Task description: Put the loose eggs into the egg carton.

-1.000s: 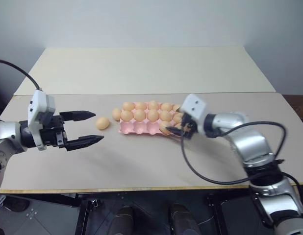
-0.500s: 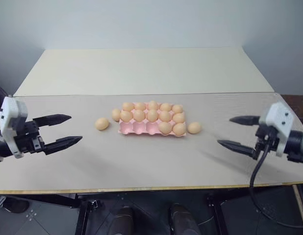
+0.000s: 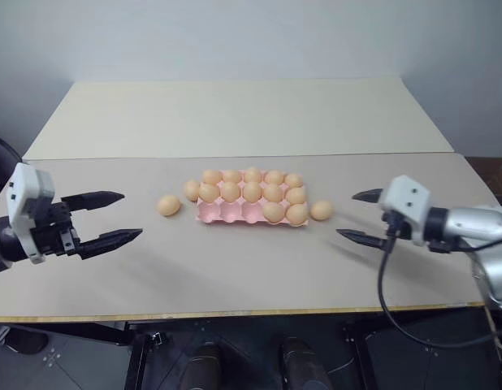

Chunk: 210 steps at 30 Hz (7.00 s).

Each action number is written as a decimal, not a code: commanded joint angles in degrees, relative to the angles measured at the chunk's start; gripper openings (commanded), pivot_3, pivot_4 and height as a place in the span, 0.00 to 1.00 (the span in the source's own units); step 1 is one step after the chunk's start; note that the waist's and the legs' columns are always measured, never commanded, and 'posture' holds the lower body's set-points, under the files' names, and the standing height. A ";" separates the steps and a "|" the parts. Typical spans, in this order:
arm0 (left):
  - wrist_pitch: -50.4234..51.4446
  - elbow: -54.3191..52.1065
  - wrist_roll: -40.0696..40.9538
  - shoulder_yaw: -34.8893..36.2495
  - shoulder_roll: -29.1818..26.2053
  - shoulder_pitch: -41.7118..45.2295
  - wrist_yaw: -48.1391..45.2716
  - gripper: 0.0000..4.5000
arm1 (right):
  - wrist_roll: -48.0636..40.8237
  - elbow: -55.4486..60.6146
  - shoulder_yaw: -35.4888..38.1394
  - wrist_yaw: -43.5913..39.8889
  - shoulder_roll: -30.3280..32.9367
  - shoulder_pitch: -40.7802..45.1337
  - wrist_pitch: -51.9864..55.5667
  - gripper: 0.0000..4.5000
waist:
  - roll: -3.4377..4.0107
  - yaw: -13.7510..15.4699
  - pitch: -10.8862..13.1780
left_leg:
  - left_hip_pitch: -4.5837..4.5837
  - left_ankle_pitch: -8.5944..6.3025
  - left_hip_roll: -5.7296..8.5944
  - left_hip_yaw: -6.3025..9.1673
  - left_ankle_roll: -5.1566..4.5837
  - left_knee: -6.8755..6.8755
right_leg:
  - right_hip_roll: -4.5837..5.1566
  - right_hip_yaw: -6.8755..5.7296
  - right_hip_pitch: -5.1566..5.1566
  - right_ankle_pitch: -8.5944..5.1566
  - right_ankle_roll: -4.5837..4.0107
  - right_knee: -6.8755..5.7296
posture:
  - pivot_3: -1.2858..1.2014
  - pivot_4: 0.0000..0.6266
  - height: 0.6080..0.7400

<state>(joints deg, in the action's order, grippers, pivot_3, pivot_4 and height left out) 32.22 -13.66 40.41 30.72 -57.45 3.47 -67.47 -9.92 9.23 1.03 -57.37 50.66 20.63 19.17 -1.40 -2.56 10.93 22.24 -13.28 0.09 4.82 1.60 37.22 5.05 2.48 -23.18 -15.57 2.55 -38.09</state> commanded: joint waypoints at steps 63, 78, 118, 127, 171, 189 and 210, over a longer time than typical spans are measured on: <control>-1.79 -3.08 0.44 5.13 3.36 -3.66 7.11 1.00 | 0.52 11.58 -2.81 0.99 -12.66 16.32 17.00 1.00 | -0.02 0.41 -0.01 | 0.09 0.00 -0.12 0.02 0.06 -0.02 | -0.13 0.02 -0.15 0.10 -0.10 0.03 | 0.52 0.24 1.00; -3.58 5.11 -2.42 5.25 1.27 -4.41 4.36 1.00 | -16.26 16.23 19.67 -7.00 0.23 -7.30 14.81 1.00 | -0.04 -0.17 -0.03 | -0.20 -0.01 -0.16 -0.10 0.05 -0.10 | -0.14 0.10 0.07 0.11 -0.09 0.01 | 0.52 0.24 1.00; -22.50 42.18 -26.47 -23.18 14.49 27.35 10.28 0.48 | -23.72 22.52 20.53 2.12 3.85 -9.27 16.21 1.00 | -0.20 -0.18 -0.11 | 0.08 0.00 -0.05 -0.02 0.04 0.14 | -0.09 0.04 -0.02 0.15 0.01 0.01 | 0.52 0.24 1.00; -11.24 17.39 -17.47 -25.13 16.22 27.45 7.63 0.48 | -23.35 22.34 18.09 3.49 3.02 -8.55 14.80 1.00 | -0.21 2.09 -0.12 | 0.06 0.00 0.07 0.00 0.05 0.29 | 0.04 -0.02 0.17 0.16 0.13 0.06 | 0.52 0.24 1.00; -2.18 8.23 -6.86 2.14 -2.34 7.36 -5.90 0.99 | -26.19 20.24 18.96 2.64 3.91 -8.88 14.21 1.00 | -0.17 1.05 -0.10 | 0.15 -0.17 -0.01 -0.04 -0.22 0.56 | 0.01 0.01 0.16 0.14 0.18 0.06 | 0.52 0.24 1.00; -13.24 23.98 -17.46 -18.88 9.66 25.36 4.30 0.99 | -25.03 18.56 15.22 1.41 3.40 -5.28 12.95 1.00 | -0.22 1.80 -0.13 | 0.14 -0.23 0.04 -0.09 -0.19 0.59 | 0.00 0.05 0.18 0.15 0.20 0.09 | 0.52 0.24 1.00; -47.83 82.84 -40.71 -35.12 24.06 58.10 -0.69 0.99 | -28.27 26.18 21.14 7.75 3.64 -10.66 17.35 1.00 | -0.28 1.43 -0.16 | 0.47 -0.23 0.11 -0.03 -0.20 0.75 | 0.01 -0.03 -0.03 0.15 0.23 0.03 | 0.52 0.24 1.00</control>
<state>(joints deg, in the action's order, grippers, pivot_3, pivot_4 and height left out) -14.51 68.45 0.52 -4.28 -33.43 60.41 -67.71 -37.15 33.46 19.52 -50.14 53.53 9.97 36.11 -1.68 -1.13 10.77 22.71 -13.51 0.21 4.78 1.40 37.98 5.07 2.45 -23.21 -15.42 2.78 -38.06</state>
